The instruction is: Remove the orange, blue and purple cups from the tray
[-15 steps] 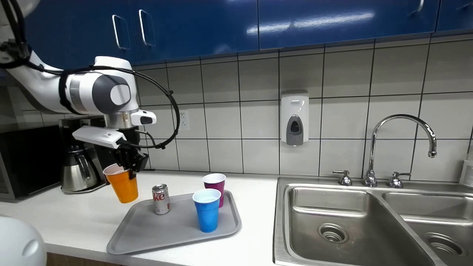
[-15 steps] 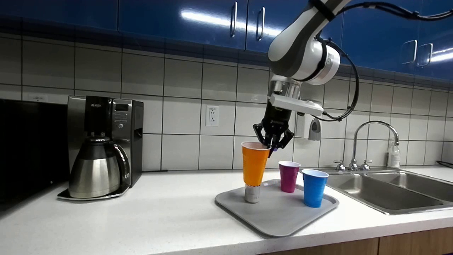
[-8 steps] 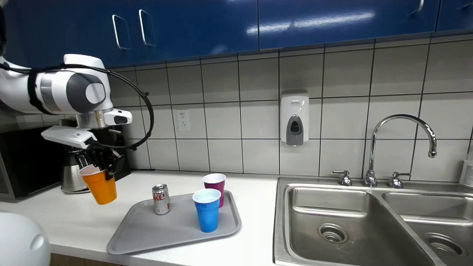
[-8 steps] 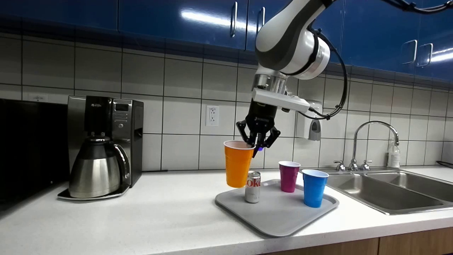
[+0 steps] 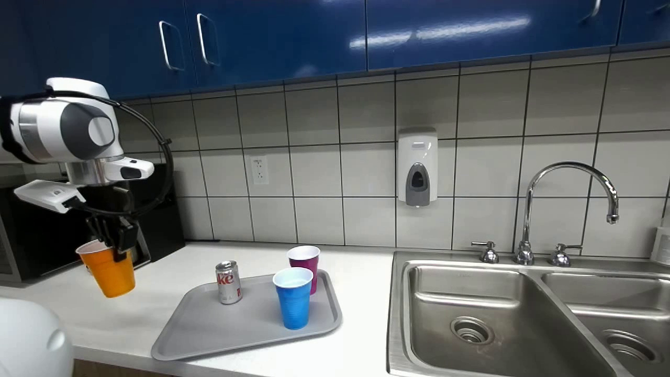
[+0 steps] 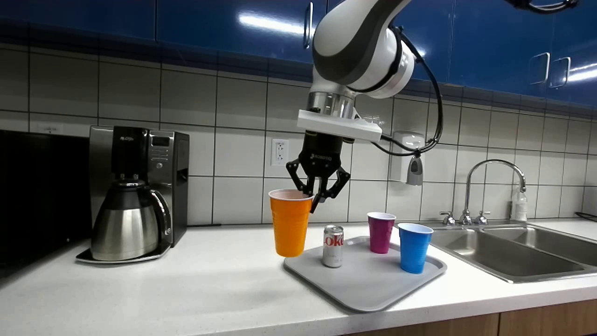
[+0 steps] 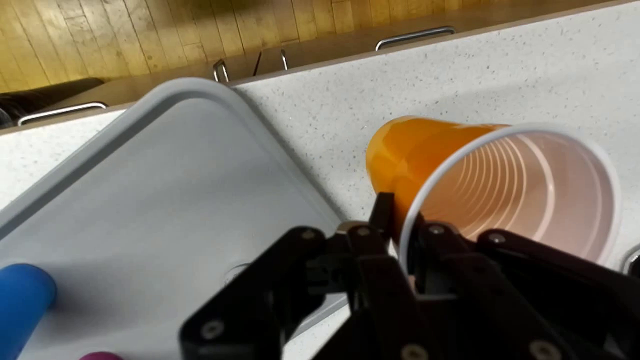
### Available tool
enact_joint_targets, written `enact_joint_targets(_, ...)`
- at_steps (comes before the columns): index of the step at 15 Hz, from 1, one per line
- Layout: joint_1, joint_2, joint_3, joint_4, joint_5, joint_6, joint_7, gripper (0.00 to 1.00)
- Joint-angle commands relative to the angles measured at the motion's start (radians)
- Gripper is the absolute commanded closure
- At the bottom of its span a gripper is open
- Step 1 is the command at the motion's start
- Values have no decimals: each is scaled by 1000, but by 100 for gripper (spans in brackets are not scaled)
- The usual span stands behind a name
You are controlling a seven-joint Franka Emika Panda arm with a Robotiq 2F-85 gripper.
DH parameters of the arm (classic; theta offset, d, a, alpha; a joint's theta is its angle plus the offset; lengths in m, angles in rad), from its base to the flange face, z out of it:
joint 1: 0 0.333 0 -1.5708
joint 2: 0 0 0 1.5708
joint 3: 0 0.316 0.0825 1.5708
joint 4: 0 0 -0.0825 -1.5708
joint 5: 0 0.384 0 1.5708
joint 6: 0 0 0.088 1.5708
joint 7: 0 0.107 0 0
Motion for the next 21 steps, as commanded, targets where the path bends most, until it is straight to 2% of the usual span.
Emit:
enact_joint_targets(1,0,81,25,76,-55,-51,135,98)
enact_joint_targets(8,44,232,13,153,-135,-38,286,98)
enact_joint_targets(21,132,401,-43,238,-99,12,371,98)
